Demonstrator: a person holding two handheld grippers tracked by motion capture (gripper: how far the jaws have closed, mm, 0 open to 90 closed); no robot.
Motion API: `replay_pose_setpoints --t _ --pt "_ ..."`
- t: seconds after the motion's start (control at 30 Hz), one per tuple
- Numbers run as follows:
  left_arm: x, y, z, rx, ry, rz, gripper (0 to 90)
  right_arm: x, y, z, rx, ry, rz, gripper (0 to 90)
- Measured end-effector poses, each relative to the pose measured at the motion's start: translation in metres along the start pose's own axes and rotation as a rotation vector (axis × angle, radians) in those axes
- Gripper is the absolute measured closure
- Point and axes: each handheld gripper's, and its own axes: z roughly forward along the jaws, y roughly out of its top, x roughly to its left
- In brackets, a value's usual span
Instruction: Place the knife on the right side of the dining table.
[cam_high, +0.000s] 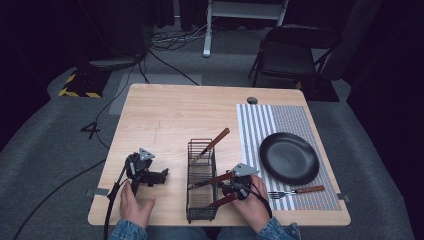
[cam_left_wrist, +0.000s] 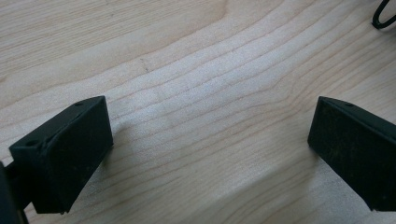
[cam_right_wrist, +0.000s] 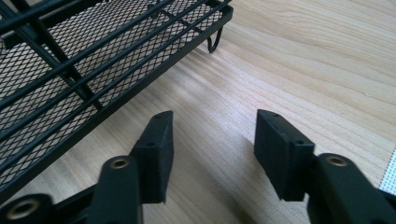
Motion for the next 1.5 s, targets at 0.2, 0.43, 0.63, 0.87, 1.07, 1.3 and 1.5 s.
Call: replay_pose_setpoints --t 0.2,0.43,0.63,0.87,1.07,1.3,1.5 --pt "0.0 0.0 0.0 -0.001 0.001 0.0 0.1 -0.004 0.0 -0.001 -0.011 0.017 0.024 53.2" --pt "0.0 -0.001 0.0 -0.001 -0.005 0.004 0.1 -0.016 0.01 -0.02 -0.045 0.03 0.067 56.5" --pt "0.003 0.0 0.0 -0.002 -0.021 0.024 0.2 -0.025 0.024 -0.033 -0.06 0.035 0.075 57.1" --pt "0.003 0.0 0.0 -0.001 -0.021 0.022 0.2 -0.033 0.039 -0.048 -0.093 0.052 0.095 56.9" --pt "0.003 0.0 0.0 -0.003 -0.022 0.022 0.3 -0.038 0.055 -0.059 -0.119 0.066 0.1 56.9" --pt "0.003 0.0 0.0 -0.002 -0.024 0.025 0.5 -0.047 0.073 -0.069 -0.146 0.074 0.104 56.0" --pt "0.003 0.0 0.0 -0.002 -0.024 0.025 0.5 -0.052 0.089 -0.075 -0.148 0.091 0.094 56.1"
